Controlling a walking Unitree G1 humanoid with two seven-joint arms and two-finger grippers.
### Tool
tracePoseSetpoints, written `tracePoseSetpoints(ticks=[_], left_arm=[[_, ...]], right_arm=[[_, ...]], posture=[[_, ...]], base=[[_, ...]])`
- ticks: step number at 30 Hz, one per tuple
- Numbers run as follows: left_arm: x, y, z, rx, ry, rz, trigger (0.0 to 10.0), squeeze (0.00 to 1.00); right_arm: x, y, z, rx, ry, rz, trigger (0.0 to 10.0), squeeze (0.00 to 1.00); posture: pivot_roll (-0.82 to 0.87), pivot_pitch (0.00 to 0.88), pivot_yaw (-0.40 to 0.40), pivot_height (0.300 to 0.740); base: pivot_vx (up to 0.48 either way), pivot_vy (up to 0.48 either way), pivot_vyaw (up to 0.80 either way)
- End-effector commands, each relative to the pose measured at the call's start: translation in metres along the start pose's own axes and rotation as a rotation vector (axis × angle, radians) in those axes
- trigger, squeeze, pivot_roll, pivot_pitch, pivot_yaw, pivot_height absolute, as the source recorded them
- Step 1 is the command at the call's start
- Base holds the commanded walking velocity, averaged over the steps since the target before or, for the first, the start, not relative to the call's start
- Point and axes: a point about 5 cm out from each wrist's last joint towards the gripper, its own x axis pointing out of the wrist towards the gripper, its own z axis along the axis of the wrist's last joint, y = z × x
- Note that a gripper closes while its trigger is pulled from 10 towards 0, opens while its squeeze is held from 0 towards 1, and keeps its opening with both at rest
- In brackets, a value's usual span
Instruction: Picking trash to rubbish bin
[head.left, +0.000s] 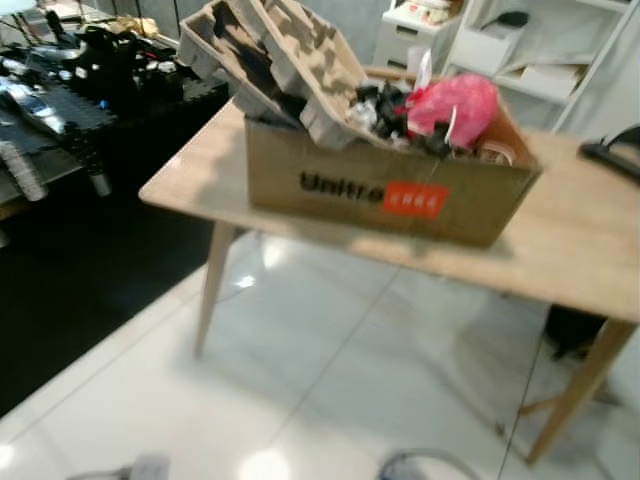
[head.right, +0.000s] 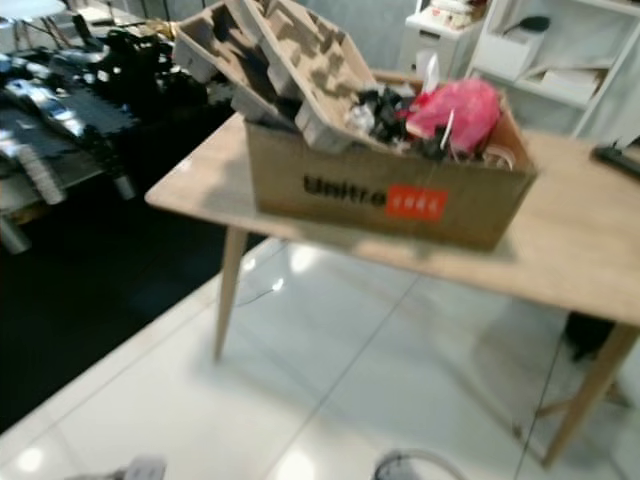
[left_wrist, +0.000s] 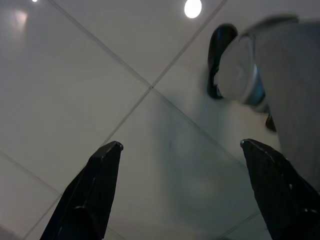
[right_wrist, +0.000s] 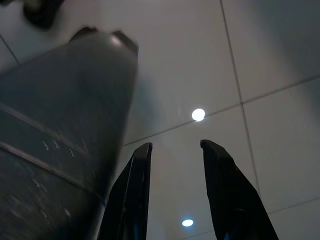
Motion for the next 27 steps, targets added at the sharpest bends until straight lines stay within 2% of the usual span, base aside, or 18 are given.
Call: tracePoseSetpoints(ticks=[1,6,27], left_arm=[[0.0004,-0.0015,0.0019,0.007,-0.002,-0.007,10.0,0.0],[0.0004,-0.0017,0.0018,0.007,-0.002,-0.009,10.0,0.0],[0.0007,0.0012,0.0097,-0.009,-0.029,0.002,10.0,0.0]], right_arm=[[-0.0001,0.0011,-0.005,0.004,0.019,0.004,10.0,0.0],[-0.0001,0.0016,-0.0055,0.007,0.019,0.004,10.0,0.0],[-0.0002,-0.0032,0.002,0.015,0.0,-0.007,10.0,0.0]], posture=[[0.16,0.08,-0.07,0.74],[0.16,0.08,-0.07,0.74],[0.16,0.072,-0.073,0.74]], base=[[-0.315,0.0,0.0],[-0.303,0.0,0.0],[0.0,0.0,0.0]])
